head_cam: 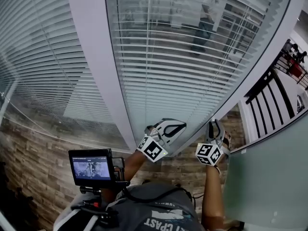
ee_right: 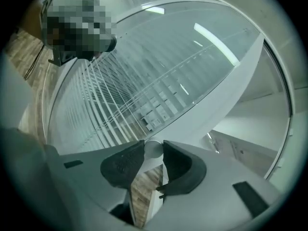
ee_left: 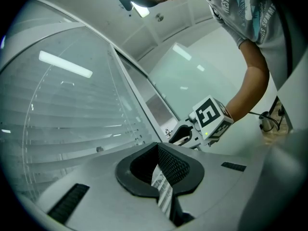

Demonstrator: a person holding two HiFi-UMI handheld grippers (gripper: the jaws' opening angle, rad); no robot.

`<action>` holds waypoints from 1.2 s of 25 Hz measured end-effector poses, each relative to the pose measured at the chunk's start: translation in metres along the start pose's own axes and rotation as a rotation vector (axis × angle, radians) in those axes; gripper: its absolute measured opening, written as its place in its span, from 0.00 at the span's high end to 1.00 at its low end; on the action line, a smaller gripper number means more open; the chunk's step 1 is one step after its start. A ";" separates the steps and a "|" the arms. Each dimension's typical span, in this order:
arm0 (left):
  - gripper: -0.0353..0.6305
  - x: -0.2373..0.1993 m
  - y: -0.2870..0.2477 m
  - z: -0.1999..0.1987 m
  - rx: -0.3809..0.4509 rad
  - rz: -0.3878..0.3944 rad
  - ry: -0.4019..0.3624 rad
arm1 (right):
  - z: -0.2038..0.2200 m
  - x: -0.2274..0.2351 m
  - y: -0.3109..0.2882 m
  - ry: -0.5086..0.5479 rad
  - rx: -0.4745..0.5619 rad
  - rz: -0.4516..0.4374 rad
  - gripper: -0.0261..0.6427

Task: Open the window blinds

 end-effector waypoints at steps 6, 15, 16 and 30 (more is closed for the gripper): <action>0.94 0.000 0.010 -0.001 -0.003 0.003 -0.007 | -0.003 0.001 0.010 -0.109 0.028 -0.067 0.80; 0.94 0.010 0.055 -0.006 -0.022 -0.036 0.025 | -0.022 -0.013 0.067 -0.434 0.415 -0.321 0.81; 0.94 0.010 0.058 -0.007 -0.018 -0.036 0.040 | -0.024 -0.013 0.075 -0.472 0.457 -0.342 0.81; 0.94 0.015 0.066 -0.005 -0.042 -0.047 0.176 | -0.048 -0.017 0.112 -0.430 0.687 -0.463 0.89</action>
Point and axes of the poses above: the fingertips, and each gripper's own axes: y backward along the fingers, x to its right, z out of its underside, the point moved 6 cm from there along y, backward along the fingers, and after that the axes turned 6 degrees about -z, right-handed, at the moved point
